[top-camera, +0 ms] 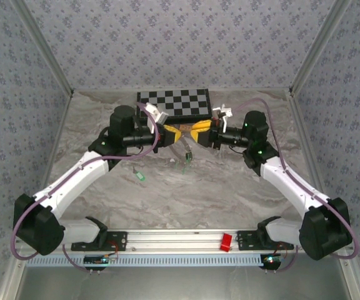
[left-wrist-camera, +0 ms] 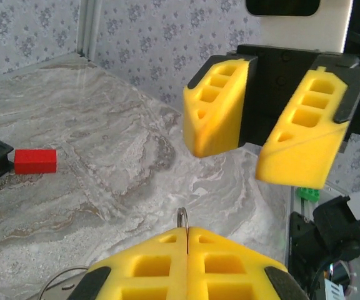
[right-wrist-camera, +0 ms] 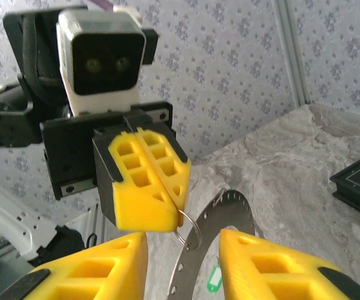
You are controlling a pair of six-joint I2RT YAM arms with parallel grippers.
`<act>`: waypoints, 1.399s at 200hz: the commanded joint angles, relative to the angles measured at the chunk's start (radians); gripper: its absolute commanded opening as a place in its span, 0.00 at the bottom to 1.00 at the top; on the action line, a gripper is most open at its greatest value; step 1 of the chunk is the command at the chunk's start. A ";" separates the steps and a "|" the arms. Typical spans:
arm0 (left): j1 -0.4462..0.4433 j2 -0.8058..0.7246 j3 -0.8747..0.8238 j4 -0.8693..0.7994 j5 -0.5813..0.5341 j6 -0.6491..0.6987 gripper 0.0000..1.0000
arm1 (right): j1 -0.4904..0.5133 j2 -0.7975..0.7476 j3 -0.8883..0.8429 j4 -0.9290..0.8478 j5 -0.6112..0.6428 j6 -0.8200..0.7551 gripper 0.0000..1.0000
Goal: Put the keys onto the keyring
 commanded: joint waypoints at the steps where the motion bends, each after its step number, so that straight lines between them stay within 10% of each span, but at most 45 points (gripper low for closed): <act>1: 0.006 -0.011 0.053 -0.019 0.059 0.056 0.00 | 0.020 0.025 0.044 -0.127 -0.058 -0.113 0.33; 185: -0.003 0.026 0.073 -0.054 0.145 0.077 0.00 | 0.074 0.068 0.081 -0.109 -0.096 -0.132 0.21; 269: -0.002 0.024 0.076 -0.020 0.145 0.041 0.00 | 0.082 0.067 0.089 -0.130 -0.089 -0.139 0.00; 280: -0.001 0.019 0.073 0.000 0.126 0.012 0.14 | 0.077 0.061 0.074 -0.084 -0.080 -0.105 0.00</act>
